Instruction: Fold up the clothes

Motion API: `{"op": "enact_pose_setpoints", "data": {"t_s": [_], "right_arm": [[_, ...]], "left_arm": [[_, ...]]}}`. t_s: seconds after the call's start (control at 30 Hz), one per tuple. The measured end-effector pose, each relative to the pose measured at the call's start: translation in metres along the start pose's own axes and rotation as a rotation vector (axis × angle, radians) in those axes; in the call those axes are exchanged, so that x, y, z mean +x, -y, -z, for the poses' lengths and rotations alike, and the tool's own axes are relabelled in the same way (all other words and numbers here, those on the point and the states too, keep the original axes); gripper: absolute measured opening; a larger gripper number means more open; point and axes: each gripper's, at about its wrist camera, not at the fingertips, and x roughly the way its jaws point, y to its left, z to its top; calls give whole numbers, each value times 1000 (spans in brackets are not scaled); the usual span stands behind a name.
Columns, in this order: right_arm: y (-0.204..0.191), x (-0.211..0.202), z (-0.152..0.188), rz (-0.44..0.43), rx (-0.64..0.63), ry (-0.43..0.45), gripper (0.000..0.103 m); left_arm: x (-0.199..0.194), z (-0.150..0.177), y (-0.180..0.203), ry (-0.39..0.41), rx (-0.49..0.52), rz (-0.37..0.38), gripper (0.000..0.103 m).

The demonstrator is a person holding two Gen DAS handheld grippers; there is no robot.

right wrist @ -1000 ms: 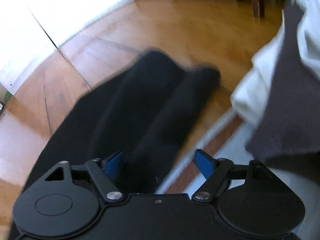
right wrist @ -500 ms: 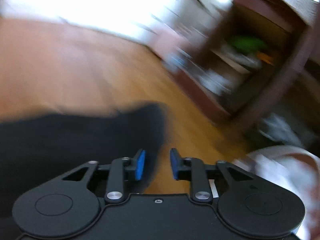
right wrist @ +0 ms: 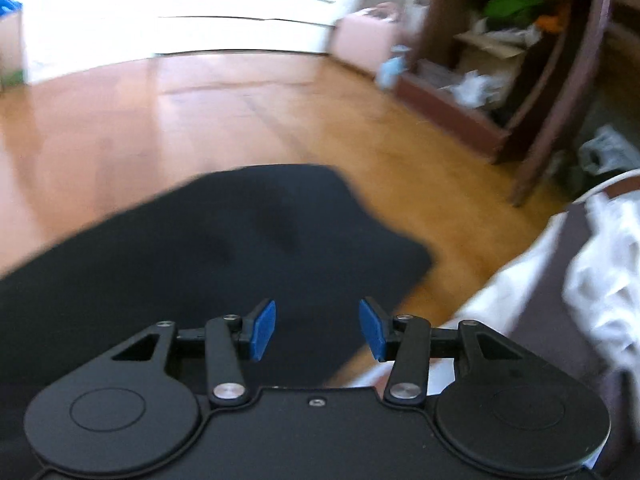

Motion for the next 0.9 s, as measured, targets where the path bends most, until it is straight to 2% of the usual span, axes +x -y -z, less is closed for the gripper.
{"op": "enact_pose_setpoints", "data": {"t_s": [0.2,0.33,0.47,0.57,0.6,0.67,0.7,0.73,0.8,0.87,0.9], "right_arm": [[-46,-50,9,-184,-68,1,52],[-47,-87,17,-319,-121,4,54],[-36,-132,50,-507,-156,-42,55],[-22,-162,91,-714,-140,-144,56],[-18,-169,105,-787,-125,-188,56],[-9,-183,144,-932,-88,-278,56],[-7,-192,162,-980,-87,-309,56],[-4,-200,181,-1028,-87,-340,56],[-1,-218,214,-1064,-158,-368,56],[5,-235,245,-1052,-241,-374,56],[9,-239,256,-1027,-262,-372,56]], "left_arm": [[-33,23,-13,-17,-57,-7,61],[-49,54,-20,-38,-124,23,61],[-55,87,-23,-72,-193,73,66],[-66,102,-18,-29,-139,83,66],[-69,102,-17,-6,-108,110,67],[-66,96,-17,17,-10,211,70],[-62,93,-21,0,4,239,64],[-59,91,-25,-17,13,265,48],[-60,91,-39,-44,-18,334,34],[-61,92,-52,-62,-51,411,34],[-61,93,-53,-67,-46,414,34]]}}
